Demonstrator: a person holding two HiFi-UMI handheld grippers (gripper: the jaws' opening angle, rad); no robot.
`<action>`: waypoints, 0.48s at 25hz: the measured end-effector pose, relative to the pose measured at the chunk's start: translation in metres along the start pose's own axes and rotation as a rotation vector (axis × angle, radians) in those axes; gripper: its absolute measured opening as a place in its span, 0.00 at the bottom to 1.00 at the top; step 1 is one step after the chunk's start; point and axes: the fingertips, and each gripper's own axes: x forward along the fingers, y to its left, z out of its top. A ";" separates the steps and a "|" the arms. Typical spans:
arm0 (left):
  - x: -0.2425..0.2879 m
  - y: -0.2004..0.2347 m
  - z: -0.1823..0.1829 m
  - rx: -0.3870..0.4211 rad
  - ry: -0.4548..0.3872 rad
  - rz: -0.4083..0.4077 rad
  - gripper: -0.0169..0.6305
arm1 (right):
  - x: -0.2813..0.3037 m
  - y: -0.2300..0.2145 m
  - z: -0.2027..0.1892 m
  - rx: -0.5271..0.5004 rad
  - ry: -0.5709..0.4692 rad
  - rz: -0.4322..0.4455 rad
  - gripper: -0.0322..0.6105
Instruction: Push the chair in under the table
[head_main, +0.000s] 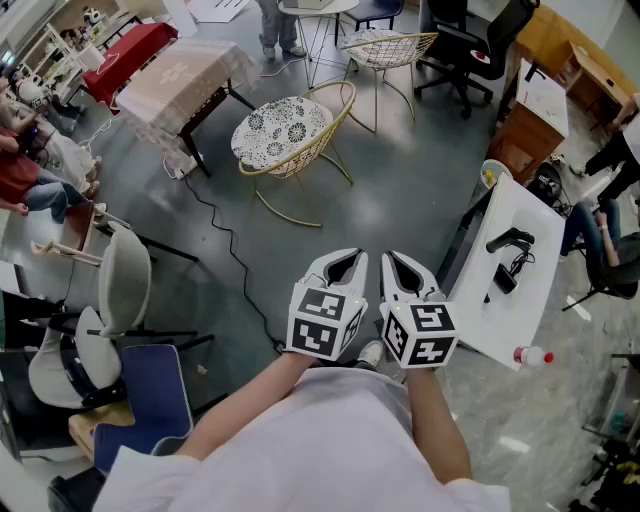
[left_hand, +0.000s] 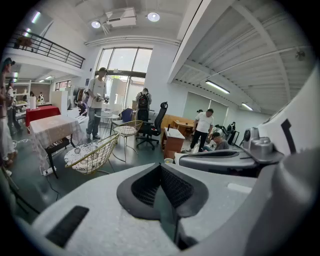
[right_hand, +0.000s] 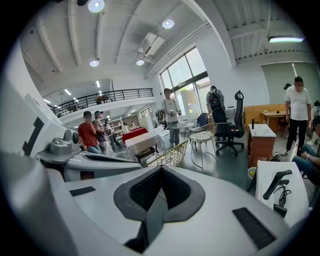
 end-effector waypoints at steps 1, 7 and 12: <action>0.003 -0.003 0.001 0.001 0.001 0.000 0.03 | -0.001 -0.004 0.001 0.001 0.003 0.002 0.05; 0.027 -0.021 0.007 0.005 0.017 0.008 0.03 | -0.004 -0.031 0.005 0.002 0.007 0.015 0.05; 0.052 -0.039 0.016 0.022 0.022 0.012 0.03 | -0.005 -0.062 0.009 0.010 0.005 0.026 0.05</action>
